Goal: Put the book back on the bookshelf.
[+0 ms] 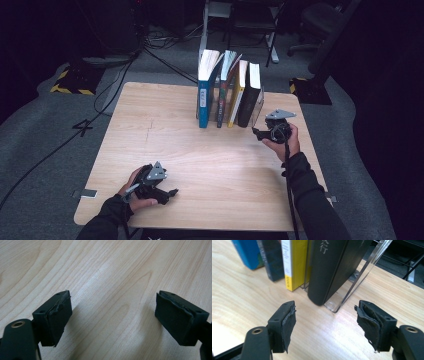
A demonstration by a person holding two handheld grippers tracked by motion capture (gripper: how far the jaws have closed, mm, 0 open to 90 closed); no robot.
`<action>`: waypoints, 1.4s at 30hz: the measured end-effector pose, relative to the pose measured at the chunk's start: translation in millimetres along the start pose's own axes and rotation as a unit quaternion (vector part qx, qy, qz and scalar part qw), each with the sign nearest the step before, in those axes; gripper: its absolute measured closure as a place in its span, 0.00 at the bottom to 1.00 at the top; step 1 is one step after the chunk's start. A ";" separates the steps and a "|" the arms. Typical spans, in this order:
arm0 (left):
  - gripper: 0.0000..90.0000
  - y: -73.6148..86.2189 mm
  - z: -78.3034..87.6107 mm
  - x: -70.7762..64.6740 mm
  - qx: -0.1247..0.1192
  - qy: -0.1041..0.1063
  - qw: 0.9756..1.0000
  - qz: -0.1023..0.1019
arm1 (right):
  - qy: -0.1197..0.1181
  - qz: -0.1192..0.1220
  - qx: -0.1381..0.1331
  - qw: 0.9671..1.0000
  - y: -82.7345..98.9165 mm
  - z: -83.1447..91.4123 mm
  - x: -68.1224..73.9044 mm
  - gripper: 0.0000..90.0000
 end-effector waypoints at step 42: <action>0.16 0.0 0.0 0.0 0.000 -0.001 1.000 0.000 | -0.047 0.085 0.029 0.995 34.6 86.4 20.3 0.32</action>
Point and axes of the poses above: each handheld gripper's, and its own axes: z roughly backward along the jaws, y roughly out of its underside, x roughly to its left, the point moved 6 cm from there along -z, roughly forward along the jaws, and after that the axes turned 14 degrees about -x, right-handed, at the moved point
